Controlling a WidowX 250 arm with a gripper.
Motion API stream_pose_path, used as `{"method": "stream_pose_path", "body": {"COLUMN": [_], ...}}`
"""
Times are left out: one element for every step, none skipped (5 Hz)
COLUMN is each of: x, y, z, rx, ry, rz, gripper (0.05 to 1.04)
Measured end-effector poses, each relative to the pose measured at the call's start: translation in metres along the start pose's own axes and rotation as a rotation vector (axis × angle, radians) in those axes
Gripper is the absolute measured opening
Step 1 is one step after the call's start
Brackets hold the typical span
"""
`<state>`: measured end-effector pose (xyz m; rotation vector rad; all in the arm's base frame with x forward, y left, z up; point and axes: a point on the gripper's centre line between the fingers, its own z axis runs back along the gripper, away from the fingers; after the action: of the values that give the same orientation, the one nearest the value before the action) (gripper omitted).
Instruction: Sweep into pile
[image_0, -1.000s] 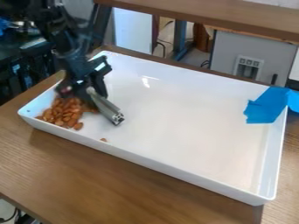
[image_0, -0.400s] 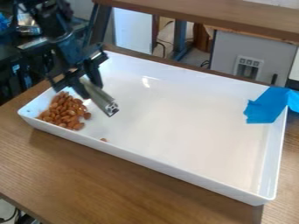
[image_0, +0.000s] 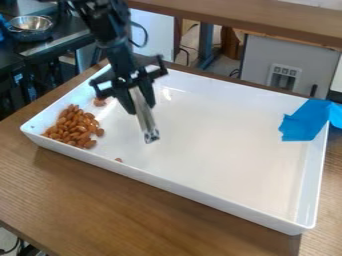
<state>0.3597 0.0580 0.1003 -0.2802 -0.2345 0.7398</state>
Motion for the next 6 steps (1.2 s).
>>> {"method": "stream_pose_path", "body": {"x": [-0.014,-0.020,-0.018,-0.012,0.005,0.015], "y": [0.009,0.017,0.016,0.024,0.040,0.057], "z": [-0.017,-0.027,-0.027,-0.021,-0.012,-0.007], "rx": [0.058,0.099,0.110,0.147,0.196,0.275], "ry": [-0.002,-0.034,-0.056,-0.049,-0.069,-0.095], "rz": [-0.199,-0.308,-0.359,-0.385,-0.416,-0.450], "gripper": [0.370,0.370,0.370,0.370,0.370,0.370]}}
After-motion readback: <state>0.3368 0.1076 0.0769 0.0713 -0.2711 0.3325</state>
